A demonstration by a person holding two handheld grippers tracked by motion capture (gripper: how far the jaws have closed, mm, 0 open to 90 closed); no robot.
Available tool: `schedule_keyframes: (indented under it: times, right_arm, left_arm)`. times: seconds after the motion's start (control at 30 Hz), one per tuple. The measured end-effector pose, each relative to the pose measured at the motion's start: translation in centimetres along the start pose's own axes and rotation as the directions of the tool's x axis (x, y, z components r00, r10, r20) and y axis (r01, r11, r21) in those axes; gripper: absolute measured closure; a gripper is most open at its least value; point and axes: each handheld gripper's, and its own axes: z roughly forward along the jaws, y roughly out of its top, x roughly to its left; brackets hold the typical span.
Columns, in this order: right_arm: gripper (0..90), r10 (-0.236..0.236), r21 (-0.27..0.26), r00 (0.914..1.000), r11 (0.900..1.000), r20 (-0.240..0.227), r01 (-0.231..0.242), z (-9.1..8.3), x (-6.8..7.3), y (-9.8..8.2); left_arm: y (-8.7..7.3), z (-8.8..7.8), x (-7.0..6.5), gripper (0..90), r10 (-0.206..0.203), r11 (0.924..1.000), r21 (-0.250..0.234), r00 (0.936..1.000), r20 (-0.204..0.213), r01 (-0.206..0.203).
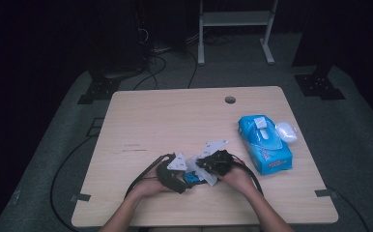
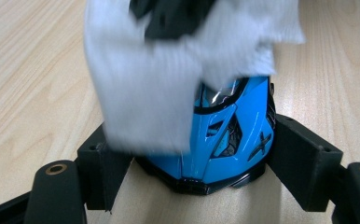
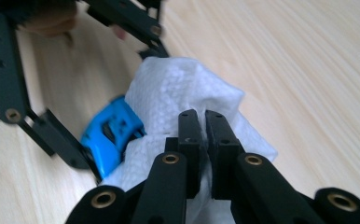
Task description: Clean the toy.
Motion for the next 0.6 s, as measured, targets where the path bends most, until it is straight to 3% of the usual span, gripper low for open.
schedule_keyframes:
  times: [0.13,0.23,0.5,0.6]
  right_arm:
    - [85.3,0.047,0.020,0.9982,0.999,0.036,-0.048,-1.2,-1.3,-1.2]
    - [85.3,0.111,0.001,0.9936,0.994,0.019,-0.111,-1.9,-2.1,-2.4]
    - [85.2,0.093,-0.008,0.9955,0.996,0.021,-0.093,-1.0,-1.5,-1.6]
    - [85.2,0.109,-0.006,0.9939,0.994,0.016,-0.109,-1.4,-1.9,-2.0]
  left_arm:
    - [0.0,0.0,0.0,25.1,0.002,1.0000,0.004,1.0000,-0.001,-0.002]
    - [0.0,0.0,0.0,25.1,0.002,1.0000,0.004,1.0000,0.000,-0.002]
    - [-0.1,0.0,0.1,25.1,0.001,1.0000,0.003,1.0000,0.001,-0.001]
    - [-0.1,0.0,0.1,25.1,-0.001,1.0000,0.002,1.0000,0.001,0.001]
